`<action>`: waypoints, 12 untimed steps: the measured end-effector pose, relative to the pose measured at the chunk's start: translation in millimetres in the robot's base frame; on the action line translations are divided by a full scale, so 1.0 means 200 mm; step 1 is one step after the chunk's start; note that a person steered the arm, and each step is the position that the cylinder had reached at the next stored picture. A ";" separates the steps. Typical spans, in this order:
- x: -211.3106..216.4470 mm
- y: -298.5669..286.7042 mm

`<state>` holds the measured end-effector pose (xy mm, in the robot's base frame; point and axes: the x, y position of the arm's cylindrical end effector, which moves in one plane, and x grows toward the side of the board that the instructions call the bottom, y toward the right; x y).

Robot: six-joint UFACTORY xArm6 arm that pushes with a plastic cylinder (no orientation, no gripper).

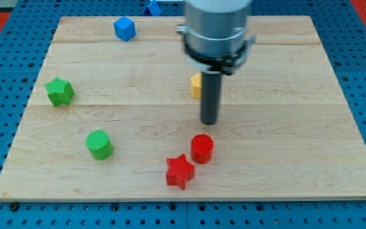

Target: Push the heart to the top left of the hexagon

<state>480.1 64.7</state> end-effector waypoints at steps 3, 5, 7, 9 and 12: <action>-1.19 0.60; -1.44 0.22; -1.23 -0.10; -0.95 -0.35; -1.10 -0.18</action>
<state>260.8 29.0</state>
